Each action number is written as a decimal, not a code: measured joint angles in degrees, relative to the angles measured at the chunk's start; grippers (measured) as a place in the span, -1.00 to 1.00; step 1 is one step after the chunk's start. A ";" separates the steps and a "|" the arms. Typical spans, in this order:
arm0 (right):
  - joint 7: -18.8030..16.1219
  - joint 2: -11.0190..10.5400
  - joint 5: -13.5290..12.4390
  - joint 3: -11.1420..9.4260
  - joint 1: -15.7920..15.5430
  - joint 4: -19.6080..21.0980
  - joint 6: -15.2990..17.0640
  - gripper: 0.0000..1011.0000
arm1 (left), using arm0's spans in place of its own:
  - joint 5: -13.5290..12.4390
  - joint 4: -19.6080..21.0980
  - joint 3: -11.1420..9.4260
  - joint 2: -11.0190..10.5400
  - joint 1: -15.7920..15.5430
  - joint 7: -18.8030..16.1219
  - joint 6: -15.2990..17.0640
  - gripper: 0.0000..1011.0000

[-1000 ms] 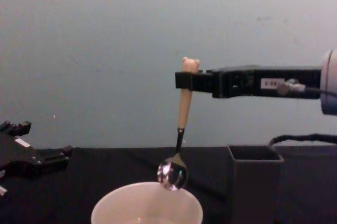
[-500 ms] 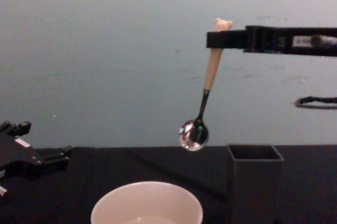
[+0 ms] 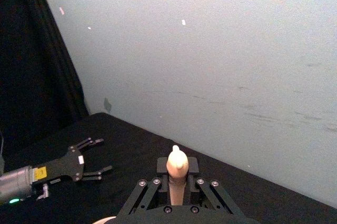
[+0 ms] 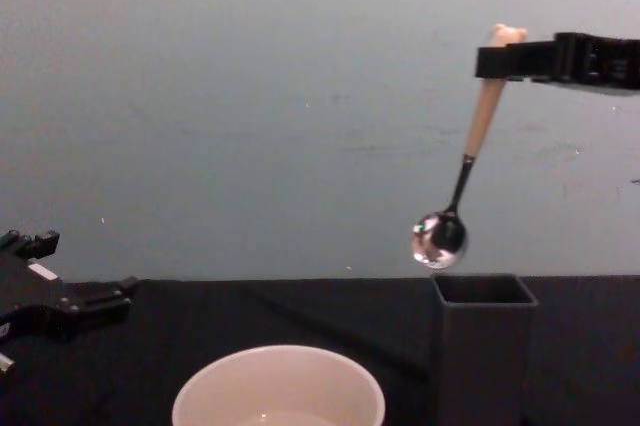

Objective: Pick up the stirring spoon with one hand, stir inside the cup, then place it back in its original position.

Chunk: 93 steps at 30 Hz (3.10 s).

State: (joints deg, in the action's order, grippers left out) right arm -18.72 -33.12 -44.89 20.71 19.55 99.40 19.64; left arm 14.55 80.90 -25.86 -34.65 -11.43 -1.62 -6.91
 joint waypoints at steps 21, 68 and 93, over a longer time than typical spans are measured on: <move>0.08 -5.11 -2.84 0.04 -2.27 1.18 -2.24 -0.58 | 0.00 0.00 0.00 0.00 0.00 0.00 0.00 0.98; -1.51 -2.57 4.10 6.48 -0.63 -7.13 0.12 -0.58 | 0.00 0.00 0.00 0.00 0.00 0.00 0.00 0.98; -1.56 -1.26 6.93 6.26 -1.22 -8.63 0.69 -0.58 | -0.01 0.00 0.00 0.00 0.00 0.00 0.00 0.98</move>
State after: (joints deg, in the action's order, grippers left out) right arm -20.28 -34.38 -37.95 26.98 18.33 90.77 20.33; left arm 14.55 80.90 -25.86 -34.65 -11.43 -1.62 -6.91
